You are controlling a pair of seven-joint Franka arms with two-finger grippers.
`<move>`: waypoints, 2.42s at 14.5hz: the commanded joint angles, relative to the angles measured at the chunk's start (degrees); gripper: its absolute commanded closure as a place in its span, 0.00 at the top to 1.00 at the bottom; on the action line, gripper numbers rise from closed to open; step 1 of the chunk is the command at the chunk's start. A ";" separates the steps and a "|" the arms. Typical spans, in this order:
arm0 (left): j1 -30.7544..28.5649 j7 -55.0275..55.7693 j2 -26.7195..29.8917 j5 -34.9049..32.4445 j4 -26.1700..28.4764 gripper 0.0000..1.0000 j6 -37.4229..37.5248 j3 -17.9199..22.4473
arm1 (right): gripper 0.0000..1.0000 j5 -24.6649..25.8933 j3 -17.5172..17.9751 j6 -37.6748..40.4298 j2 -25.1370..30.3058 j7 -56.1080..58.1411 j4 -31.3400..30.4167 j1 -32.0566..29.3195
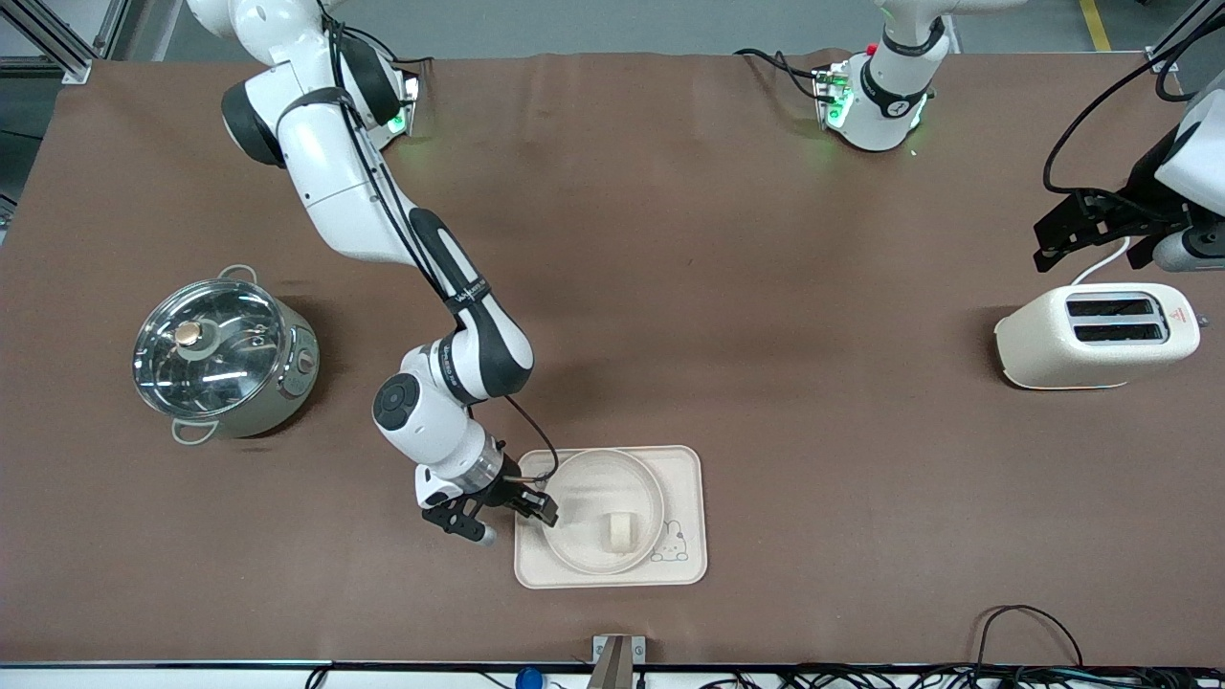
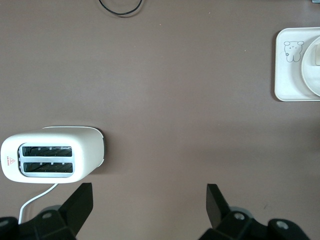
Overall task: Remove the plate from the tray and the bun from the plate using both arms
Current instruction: 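Grasp the plate rim with the right gripper and lift it, then set the plate on the table center while the left gripper reaches the bun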
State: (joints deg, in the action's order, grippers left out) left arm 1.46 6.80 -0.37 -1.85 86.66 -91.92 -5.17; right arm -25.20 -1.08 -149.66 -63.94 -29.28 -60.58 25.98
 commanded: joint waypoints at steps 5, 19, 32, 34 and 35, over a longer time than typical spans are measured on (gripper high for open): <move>-0.05 -0.91 -0.51 -0.35 -1.32 1.00 0.86 0.07 | 0.27 -1.08 0.12 -0.63 -1.45 1.24 1.69 0.30; -0.05 -0.91 -0.60 -0.35 -1.32 1.00 0.86 0.07 | 0.01 -0.56 2.58 -3.88 4.77 1.50 -4.43 2.58; -0.05 -0.91 -0.51 -0.35 -1.32 1.00 0.86 0.07 | 0.00 -0.64 6.18 -6.26 31.05 8.61 -43.73 9.17; -0.05 -0.91 -0.51 -0.26 -1.32 1.00 0.86 0.07 | 0.00 -0.64 6.18 -6.34 32.38 11.07 -47.16 9.17; -0.05 -0.91 -0.51 -0.26 -1.32 1.00 0.86 0.07 | 0.00 -0.64 6.18 -6.69 32.65 12.30 -48.74 9.26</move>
State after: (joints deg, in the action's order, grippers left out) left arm 1.45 6.80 -0.41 -1.85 86.62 -91.92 -5.16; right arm -25.18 4.86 -155.25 -34.64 -20.13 -102.98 35.42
